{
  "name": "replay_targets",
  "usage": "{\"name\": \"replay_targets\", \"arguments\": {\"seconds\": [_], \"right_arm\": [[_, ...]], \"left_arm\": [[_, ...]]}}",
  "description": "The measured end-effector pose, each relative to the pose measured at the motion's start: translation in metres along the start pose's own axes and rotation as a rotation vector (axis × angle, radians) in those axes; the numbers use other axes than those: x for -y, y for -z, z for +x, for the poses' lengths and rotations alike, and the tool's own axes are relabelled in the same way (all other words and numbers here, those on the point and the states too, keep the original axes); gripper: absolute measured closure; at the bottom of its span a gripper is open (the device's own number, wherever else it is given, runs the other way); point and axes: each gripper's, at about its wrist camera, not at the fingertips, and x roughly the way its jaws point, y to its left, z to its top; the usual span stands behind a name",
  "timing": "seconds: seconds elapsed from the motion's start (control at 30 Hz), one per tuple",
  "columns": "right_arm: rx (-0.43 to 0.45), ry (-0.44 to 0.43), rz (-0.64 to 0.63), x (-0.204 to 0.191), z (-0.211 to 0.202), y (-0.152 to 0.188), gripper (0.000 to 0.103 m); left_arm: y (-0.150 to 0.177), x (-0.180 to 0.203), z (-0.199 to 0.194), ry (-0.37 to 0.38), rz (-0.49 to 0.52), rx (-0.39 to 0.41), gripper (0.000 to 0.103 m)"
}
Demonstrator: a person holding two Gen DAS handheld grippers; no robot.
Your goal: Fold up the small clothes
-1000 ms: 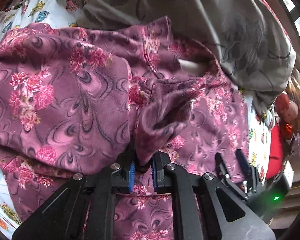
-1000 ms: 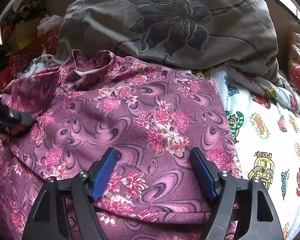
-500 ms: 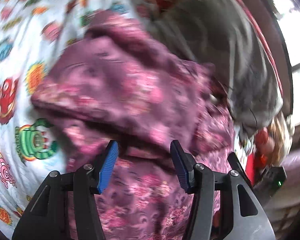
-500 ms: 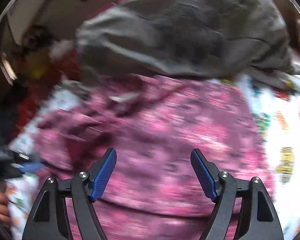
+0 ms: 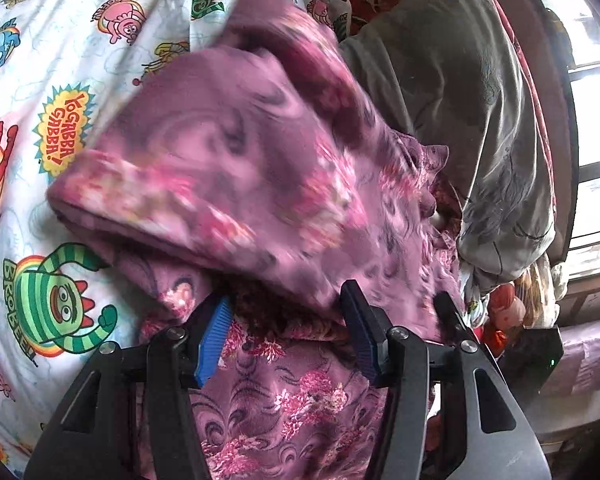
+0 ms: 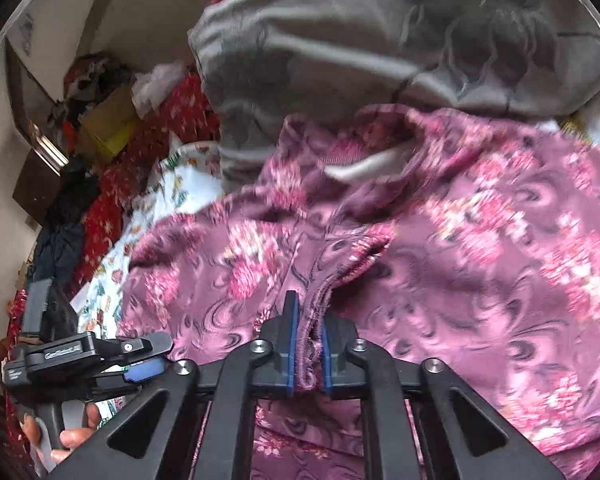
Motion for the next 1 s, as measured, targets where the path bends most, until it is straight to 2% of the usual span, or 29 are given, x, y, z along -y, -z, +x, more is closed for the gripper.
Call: {"name": "replay_targets", "arguments": {"seconds": [0.2, 0.4, 0.5, 0.53, 0.6, 0.67, 0.77, 0.9, 0.97, 1.0], "right_arm": [[0.095, 0.035, -0.010, 0.024, -0.048, -0.005, 0.096], [0.174, 0.101, 0.069, 0.078, -0.095, -0.011, 0.097], [0.186, 0.132, 0.127, 0.106, -0.106, -0.008, 0.097], [0.183, 0.147, 0.142, 0.116, -0.107, -0.006, 0.097], [0.163, 0.163, 0.161, 0.131, -0.107, 0.001, 0.097], [0.143, 0.175, 0.179, 0.138, -0.104, 0.005, 0.097], [0.172, 0.141, 0.186, 0.139, -0.112, 0.007, 0.097], [0.238, 0.116, 0.176, 0.135, -0.121, -0.001, 0.097], [0.175, 0.175, 0.173, 0.143, -0.105, 0.001, 0.097], [0.112, 0.218, 0.177, 0.149, -0.093, 0.004, 0.096]], "left_arm": [[0.004, -0.002, -0.003, 0.005, -0.020, 0.001, 0.050], [0.012, 0.011, 0.001, -0.040, -0.014, 0.003, 0.050], [0.017, 0.015, 0.002, -0.062, -0.004, 0.009, 0.051], [0.018, 0.016, 0.002, -0.070, 0.000, 0.011, 0.053], [0.020, 0.019, 0.004, -0.090, 0.003, 0.017, 0.067], [0.020, 0.017, 0.002, -0.085, -0.004, 0.016, 0.075], [0.023, 0.017, -0.004, -0.091, 0.000, 0.044, 0.086], [0.025, 0.018, 0.002, -0.167, 0.034, 0.032, 0.088], [0.028, 0.019, 0.005, -0.186, 0.051, 0.019, 0.088], [0.030, 0.020, 0.004, -0.190, 0.067, 0.018, 0.088]]}}
